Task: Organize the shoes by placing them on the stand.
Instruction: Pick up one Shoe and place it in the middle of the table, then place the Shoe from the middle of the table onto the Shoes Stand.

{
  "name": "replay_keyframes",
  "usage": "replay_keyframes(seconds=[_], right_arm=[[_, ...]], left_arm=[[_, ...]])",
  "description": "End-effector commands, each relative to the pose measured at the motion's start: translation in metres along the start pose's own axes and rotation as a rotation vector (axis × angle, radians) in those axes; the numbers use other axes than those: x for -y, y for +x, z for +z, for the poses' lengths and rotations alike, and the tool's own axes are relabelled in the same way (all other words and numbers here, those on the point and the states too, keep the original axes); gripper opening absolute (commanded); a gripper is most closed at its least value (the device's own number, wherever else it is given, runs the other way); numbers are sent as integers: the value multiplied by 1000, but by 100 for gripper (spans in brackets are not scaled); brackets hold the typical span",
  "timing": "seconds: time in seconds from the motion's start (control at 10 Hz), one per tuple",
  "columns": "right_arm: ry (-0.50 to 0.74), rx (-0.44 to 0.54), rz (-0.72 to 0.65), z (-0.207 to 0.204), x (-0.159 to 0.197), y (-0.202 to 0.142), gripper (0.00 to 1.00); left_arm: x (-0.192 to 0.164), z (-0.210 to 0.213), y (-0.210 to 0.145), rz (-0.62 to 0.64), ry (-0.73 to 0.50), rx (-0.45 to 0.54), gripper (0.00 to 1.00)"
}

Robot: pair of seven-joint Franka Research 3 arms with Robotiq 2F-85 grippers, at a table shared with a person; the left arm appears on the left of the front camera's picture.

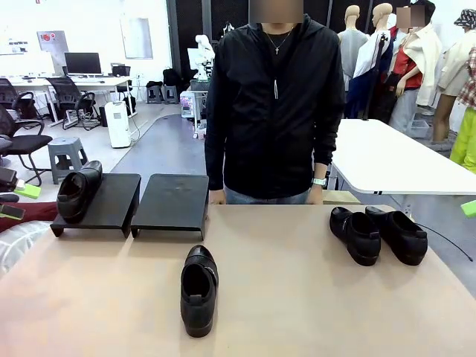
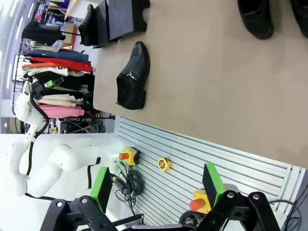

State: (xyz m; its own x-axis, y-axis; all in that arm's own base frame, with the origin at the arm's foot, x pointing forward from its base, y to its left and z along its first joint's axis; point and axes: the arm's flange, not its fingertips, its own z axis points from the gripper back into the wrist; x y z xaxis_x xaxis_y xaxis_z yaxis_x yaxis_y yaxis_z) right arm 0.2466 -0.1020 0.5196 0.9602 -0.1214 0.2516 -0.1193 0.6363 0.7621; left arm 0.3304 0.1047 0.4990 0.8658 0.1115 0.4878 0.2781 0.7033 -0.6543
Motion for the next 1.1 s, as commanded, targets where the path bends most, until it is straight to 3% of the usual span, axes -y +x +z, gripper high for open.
replay_keyframes(seconds=[0.0,0.9,1.0], right_arm=[[26,10,-10,1,-2,1,100],[26,10,-10,1,-2,1,100],[26,10,-10,1,-2,1,100]], left_arm=[[-2,1,-1,-15,-5,-3,100],[0,0,0,0,0,0,100],[55,-31,-13,-51,10,-72,100]])
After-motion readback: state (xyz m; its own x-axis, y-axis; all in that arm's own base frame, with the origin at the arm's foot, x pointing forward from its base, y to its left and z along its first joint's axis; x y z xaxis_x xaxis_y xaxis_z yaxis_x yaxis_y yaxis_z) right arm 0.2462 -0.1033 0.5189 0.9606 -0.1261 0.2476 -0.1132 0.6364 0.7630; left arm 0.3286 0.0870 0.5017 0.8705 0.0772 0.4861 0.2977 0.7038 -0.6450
